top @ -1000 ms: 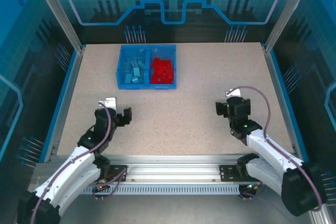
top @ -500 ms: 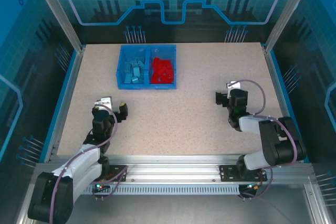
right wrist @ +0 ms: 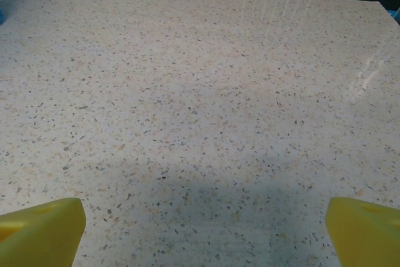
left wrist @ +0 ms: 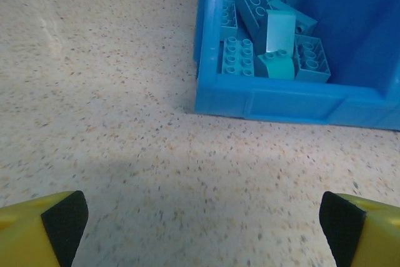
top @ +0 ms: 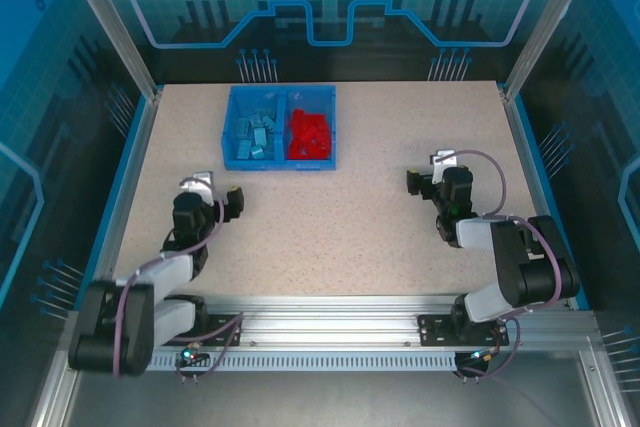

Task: Sort the legos into containers by color

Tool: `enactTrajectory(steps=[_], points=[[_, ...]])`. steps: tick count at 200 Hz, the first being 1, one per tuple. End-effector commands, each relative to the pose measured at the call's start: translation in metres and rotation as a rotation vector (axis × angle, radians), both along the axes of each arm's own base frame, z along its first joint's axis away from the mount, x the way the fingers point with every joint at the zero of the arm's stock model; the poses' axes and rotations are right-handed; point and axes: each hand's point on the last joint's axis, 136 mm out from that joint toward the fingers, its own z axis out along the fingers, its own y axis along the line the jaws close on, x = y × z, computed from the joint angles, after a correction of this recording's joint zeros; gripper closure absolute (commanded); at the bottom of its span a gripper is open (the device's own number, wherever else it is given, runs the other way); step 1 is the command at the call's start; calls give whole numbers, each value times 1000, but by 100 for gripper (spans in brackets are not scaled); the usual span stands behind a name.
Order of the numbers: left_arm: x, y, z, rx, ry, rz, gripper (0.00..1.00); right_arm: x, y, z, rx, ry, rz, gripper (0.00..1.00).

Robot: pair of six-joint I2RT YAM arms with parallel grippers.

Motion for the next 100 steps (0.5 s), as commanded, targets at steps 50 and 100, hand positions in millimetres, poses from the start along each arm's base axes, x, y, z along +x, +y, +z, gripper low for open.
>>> enactTrajectory(steps=[50, 100], points=[[55, -25, 3, -54, -67, -212, 1, 3, -3, 5, -1, -31, 7, 0], [56, -24, 2, -49, -52, -201, 1, 2, -3, 5, -1, -31, 7, 0]])
